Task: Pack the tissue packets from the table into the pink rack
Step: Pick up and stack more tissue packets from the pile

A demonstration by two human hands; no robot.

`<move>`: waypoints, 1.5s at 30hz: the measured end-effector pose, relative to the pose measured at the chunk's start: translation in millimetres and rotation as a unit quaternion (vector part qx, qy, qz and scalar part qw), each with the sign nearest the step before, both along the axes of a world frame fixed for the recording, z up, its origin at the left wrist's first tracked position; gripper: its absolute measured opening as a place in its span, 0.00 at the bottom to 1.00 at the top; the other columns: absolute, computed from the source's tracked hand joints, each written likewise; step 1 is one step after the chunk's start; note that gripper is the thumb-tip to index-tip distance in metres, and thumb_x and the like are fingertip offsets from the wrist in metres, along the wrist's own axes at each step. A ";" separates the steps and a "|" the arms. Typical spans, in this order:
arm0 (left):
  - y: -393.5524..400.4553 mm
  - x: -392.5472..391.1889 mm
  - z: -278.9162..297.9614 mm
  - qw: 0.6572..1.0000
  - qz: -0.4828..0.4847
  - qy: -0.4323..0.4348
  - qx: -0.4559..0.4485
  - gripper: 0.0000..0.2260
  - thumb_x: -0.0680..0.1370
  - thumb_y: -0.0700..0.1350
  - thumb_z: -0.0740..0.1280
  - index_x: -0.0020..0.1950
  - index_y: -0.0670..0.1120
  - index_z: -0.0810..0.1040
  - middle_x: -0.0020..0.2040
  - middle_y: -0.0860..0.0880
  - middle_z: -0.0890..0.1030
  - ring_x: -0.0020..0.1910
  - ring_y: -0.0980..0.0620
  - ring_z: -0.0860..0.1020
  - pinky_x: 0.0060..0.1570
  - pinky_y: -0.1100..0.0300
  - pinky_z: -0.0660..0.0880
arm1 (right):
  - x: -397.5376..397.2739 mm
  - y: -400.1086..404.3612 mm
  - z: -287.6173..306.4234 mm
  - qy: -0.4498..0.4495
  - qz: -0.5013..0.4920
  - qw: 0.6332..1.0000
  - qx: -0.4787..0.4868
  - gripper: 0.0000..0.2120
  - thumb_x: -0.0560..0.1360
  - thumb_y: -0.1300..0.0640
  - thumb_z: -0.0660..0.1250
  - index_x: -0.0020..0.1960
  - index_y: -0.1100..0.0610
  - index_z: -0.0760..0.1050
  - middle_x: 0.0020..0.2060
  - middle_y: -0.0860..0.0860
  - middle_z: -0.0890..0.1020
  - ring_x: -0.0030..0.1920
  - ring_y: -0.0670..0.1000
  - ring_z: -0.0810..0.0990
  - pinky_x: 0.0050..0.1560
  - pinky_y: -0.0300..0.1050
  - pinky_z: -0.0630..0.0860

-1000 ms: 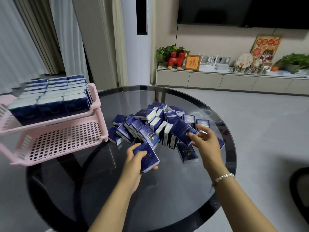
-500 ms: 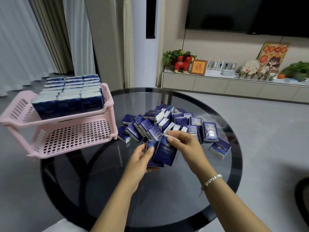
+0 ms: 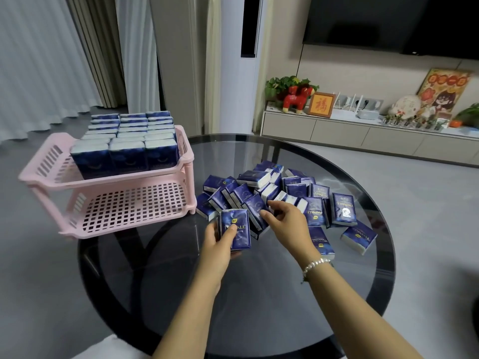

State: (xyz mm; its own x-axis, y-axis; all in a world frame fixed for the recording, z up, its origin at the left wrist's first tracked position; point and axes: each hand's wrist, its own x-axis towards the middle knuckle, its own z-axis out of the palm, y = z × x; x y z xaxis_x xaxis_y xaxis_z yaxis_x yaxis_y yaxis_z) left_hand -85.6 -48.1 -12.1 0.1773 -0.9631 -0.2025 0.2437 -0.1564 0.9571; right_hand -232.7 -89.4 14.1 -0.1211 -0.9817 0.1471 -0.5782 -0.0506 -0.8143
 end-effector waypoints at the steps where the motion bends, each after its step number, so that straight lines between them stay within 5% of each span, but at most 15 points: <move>1: -0.9 0.7 -0.2 1.000 0.008 -0.002 -0.002 0.13 0.80 0.44 0.63 0.64 0.50 0.70 0.55 0.50 0.78 0.49 0.53 0.80 0.44 0.56 0.80 | 2.7 -1.7 0.0 0.030 0.003 1.000 0.000 0.20 0.74 0.53 0.69 0.63 0.60 0.75 0.52 0.51 0.80 0.48 0.45 0.75 0.48 0.35 0.67; 8: -4.8 1.7 -4.1 0.999 0.035 -0.029 -0.011 0.11 0.81 0.44 0.59 0.62 0.55 0.70 0.58 0.49 0.77 0.48 0.53 0.78 0.41 0.58 0.78 | 13.9 -10.1 -10.6 0.140 0.008 0.989 0.035 0.26 0.73 0.48 0.69 0.66 0.57 0.70 0.62 0.51 0.70 0.57 0.51 0.75 0.55 0.41 0.70; 14: -4.4 3.5 -3.0 0.999 0.040 -0.025 -0.010 0.15 0.82 0.43 0.57 0.67 0.54 0.69 0.58 0.49 0.77 0.46 0.55 0.78 0.38 0.59 0.76 | 19.2 -2.3 -15.9 0.172 -0.003 0.985 0.011 0.20 0.69 0.45 0.71 0.57 0.48 0.69 0.54 0.46 0.76 0.53 0.50 0.77 0.41 0.44 0.70; 19: -3.6 6.1 0.7 0.999 0.052 -0.012 0.003 0.15 0.81 0.40 0.55 0.65 0.52 0.70 0.58 0.46 0.77 0.45 0.52 0.78 0.30 0.64 0.76 | 17.9 8.3 -25.6 0.054 -0.007 0.998 0.025 0.13 0.72 0.48 0.70 0.54 0.45 0.72 0.43 0.45 0.79 0.43 0.48 0.79 0.42 0.48 0.77; 25: -0.2 7.5 -2.4 0.999 0.024 -0.025 -0.001 0.18 0.82 0.42 0.57 0.72 0.51 0.67 0.62 0.45 0.77 0.47 0.51 0.79 0.31 0.64 0.78 | -9.3 18.1 -12.8 -0.173 -0.009 0.985 0.020 0.11 0.72 0.55 0.71 0.53 0.50 0.76 0.45 0.49 0.80 0.42 0.47 0.78 0.38 0.33 0.73; 29: 4.0 4.9 -2.8 0.999 -0.013 -0.050 -0.006 0.18 0.82 0.46 0.58 0.71 0.56 0.66 0.60 0.50 0.77 0.45 0.57 0.78 0.31 0.66 0.75 | -27.9 23.9 -0.5 -0.220 -0.015 0.975 0.026 0.14 0.69 0.54 0.74 0.51 0.52 0.73 0.46 0.56 0.82 0.46 0.54 0.82 0.48 0.49 0.77; 34: 9.3 -2.0 -4.9 0.990 -0.091 -0.110 -0.006 0.18 0.82 0.50 0.57 0.71 0.60 0.66 0.59 0.57 0.77 0.51 0.56 0.77 0.43 0.61 0.74 | -35.0 32.9 15.2 -0.248 0.045 0.968 0.002 0.10 0.72 0.58 0.71 0.53 0.56 0.80 0.47 0.50 0.84 0.47 0.47 0.82 0.52 0.42 0.78; 37: 12.4 -7.9 -7.1 0.987 -0.130 -0.098 -0.005 0.18 0.82 0.50 0.57 0.72 0.60 0.65 0.67 0.55 0.74 0.64 0.53 0.74 0.63 0.51 0.72 | -26.9 35.5 16.0 -0.221 0.067 0.973 -0.013 0.08 0.72 0.58 0.70 0.51 0.52 0.81 0.46 0.45 0.84 0.47 0.41 0.81 0.50 0.36 0.78; 39: 14.0 -11.2 -8.3 0.984 -0.148 -0.097 -0.002 0.17 0.82 0.50 0.56 0.71 0.62 0.64 0.69 0.54 0.72 0.67 0.51 0.72 0.67 0.47 0.68 | -20.4 35.4 13.7 -0.213 0.070 0.974 -0.025 0.07 0.72 0.58 0.71 0.49 0.49 0.81 0.44 0.40 0.83 0.45 0.37 0.81 0.47 0.32 0.77; 43: 17.5 -16.5 -5.0 0.985 -0.166 -0.052 0.000 0.16 0.83 0.50 0.54 0.71 0.60 0.65 0.61 0.52 0.79 0.48 0.54 0.79 0.38 0.63 0.75 | -7.5 34.2 5.5 -0.191 0.061 0.979 -0.033 0.07 0.72 0.57 0.71 0.49 0.49 0.81 0.44 0.41 0.83 0.47 0.38 0.81 0.49 0.32 0.77; 45: 17.8 -18.7 -4.4 0.984 -0.173 -0.037 -0.009 0.17 0.82 0.52 0.53 0.71 0.58 0.66 0.58 0.50 0.80 0.45 0.53 0.78 0.37 0.61 0.72 | -3.1 33.0 1.2 -0.183 0.054 0.981 -0.037 0.07 0.72 0.56 0.71 0.49 0.50 0.82 0.46 0.44 0.84 0.49 0.40 0.81 0.52 0.35 0.76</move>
State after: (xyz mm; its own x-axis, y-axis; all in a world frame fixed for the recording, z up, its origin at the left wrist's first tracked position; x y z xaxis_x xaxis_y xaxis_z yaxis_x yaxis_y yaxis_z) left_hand -104.4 -30.3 -16.5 -0.1486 -0.9717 -0.1835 0.1092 -0.2006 0.9736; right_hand -235.8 -56.4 15.2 -0.0750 -0.9798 0.1852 -0.2358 -0.1630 -0.9580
